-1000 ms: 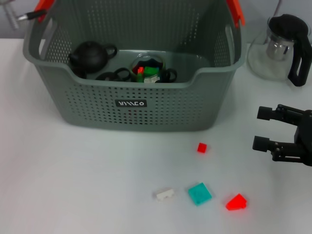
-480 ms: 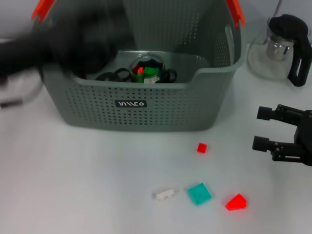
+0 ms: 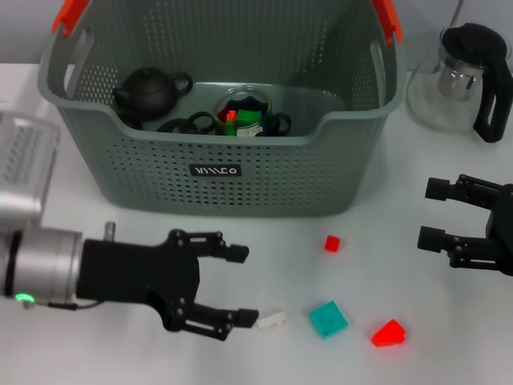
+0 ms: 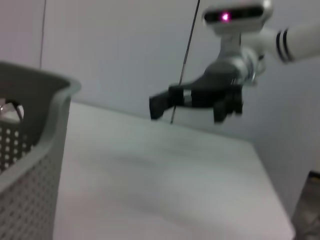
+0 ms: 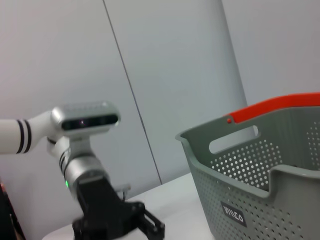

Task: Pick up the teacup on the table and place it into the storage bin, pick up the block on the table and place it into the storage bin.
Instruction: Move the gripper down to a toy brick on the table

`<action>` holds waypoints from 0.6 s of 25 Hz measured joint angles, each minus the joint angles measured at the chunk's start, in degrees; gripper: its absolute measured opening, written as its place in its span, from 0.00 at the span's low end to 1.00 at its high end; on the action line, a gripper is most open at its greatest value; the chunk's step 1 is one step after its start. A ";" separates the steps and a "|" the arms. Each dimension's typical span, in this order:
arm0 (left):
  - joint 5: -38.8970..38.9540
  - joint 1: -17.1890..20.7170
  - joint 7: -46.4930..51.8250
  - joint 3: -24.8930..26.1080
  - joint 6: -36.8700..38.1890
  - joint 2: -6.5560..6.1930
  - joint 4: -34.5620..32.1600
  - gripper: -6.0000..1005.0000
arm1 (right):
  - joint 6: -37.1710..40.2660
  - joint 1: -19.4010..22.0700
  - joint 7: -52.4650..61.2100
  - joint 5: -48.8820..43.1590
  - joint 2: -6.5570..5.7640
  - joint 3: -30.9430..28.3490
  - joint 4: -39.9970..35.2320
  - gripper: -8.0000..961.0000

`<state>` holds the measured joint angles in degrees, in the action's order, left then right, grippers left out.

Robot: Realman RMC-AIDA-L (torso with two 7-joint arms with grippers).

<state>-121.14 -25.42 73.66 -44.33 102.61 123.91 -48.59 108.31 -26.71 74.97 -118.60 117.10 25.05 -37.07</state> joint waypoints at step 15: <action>0.72 -0.79 -23.60 -0.47 -18.27 0.86 21.00 0.60 | -0.14 0.26 0.00 0.12 -0.04 0.00 -0.03 0.95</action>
<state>-120.42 -26.21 50.06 -44.81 84.34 124.77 -27.60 108.17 -26.45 74.97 -118.47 117.07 25.05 -37.09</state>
